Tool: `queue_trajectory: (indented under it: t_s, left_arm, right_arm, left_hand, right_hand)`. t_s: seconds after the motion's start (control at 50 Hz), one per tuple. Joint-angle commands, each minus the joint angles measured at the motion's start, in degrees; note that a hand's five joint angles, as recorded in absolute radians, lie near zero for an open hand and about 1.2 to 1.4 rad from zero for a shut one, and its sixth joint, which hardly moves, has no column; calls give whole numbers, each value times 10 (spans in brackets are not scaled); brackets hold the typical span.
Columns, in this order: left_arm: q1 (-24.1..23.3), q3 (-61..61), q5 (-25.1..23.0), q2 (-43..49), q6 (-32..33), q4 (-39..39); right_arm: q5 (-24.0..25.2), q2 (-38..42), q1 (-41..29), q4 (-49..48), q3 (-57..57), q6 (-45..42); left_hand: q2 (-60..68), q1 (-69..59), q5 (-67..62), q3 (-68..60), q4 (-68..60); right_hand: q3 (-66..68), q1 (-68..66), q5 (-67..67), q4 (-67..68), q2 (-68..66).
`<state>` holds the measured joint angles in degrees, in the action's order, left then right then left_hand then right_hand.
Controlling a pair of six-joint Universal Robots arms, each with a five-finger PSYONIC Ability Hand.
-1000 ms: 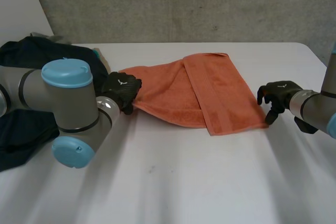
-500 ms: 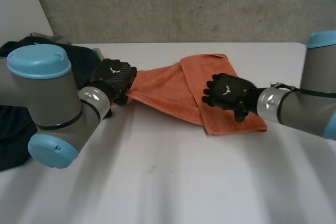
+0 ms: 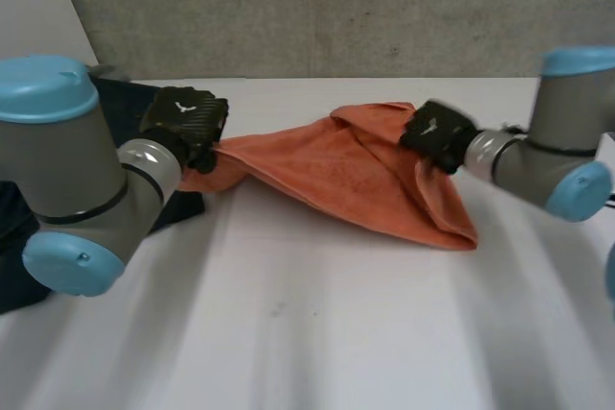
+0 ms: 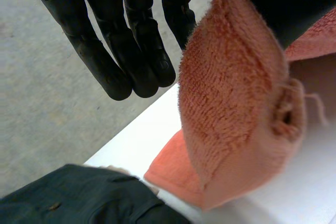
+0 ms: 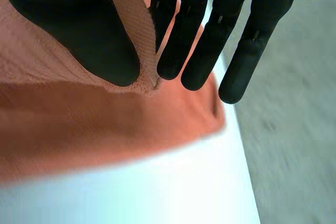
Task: Fold the laundry.
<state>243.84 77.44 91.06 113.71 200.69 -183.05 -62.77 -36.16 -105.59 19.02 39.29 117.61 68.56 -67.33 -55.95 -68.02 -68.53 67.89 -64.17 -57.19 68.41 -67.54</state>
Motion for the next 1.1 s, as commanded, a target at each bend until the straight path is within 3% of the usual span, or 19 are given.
queue_trajectory:
  t_s: [0.02, 0.1, 0.14, 0.32, 0.42, 0.52, 0.66, 0.76, 0.86, 0.92, 1.0, 1.1]
  left_arm:
    - [27, 14, -4, -42, 5, 34]
    - [41, 21, -5, -74, 23, 93]
    - [49, 25, -7, -93, 31, 123]
    - [74, 9, -38, -262, 38, 204]
    - [77, -7, -62, -304, 28, 203]
    - [76, -27, -57, -228, 29, 203]
    - [78, -128, -37, -31, 40, 200]
    - [78, -310, -40, 96, 54, 183]
    - [79, -476, -37, 103, 9, 92]
    - [75, -490, -32, 79, -32, 8]
    - [67, -463, -19, 59, -58, -65]
    - [67, -380, -9, 56, -58, -76]
  right_arm:
    - [-57, -61, 84, 27, 15, 98]
    - [-124, -131, 128, 126, 46, 107]
    - [-130, -161, 147, 159, 63, 115]
    - [-106, -347, 239, 197, 134, 227]
    - [-70, -376, 256, 205, 142, 263]
    - [-57, -339, 253, 221, 141, 265]
    - [-92, -220, 217, 227, 69, 247]
    - [-143, -126, 177, 141, -59, 321]
    - [-179, -120, 172, -52, -120, 485]
    - [-195, -145, 172, -173, -97, 560]
    - [-204, -174, 178, -286, -51, 595]
    - [-168, -168, 185, -282, -25, 590]
  left_hand:
    - [114, -127, -140, -120, -115]
    - [114, -127, -140, -120, -115]
    - [114, -127, -140, -120, -115]
    - [114, -127, -140, -120, -115]
    - [114, -127, -140, -120, -115]
    - [114, -127, -140, -120, -115]
    - [114, -127, -140, -120, -115]
    - [114, -127, -140, -120, -115]
    - [114, -127, -140, -120, -115]
    - [114, -127, -140, -120, -115]
    - [114, -127, -140, -120, -115]
    - [114, -127, -140, -120, -115]
  right_hand:
    - [121, -158, -128, 116, -125]
    - [121, -158, -128, 116, -125]
    - [121, -158, -128, 116, -125]
    - [121, -158, -128, 116, -125]
    - [121, -158, -128, 116, -125]
    - [121, -158, -128, 116, -125]
    - [121, -158, -128, 116, -125]
    - [121, -158, -128, 116, -125]
    - [121, -158, -128, 116, -125]
    - [121, -158, -128, 116, -125]
    - [121, -158, -128, 116, -125]
    - [121, -158, -128, 116, -125]
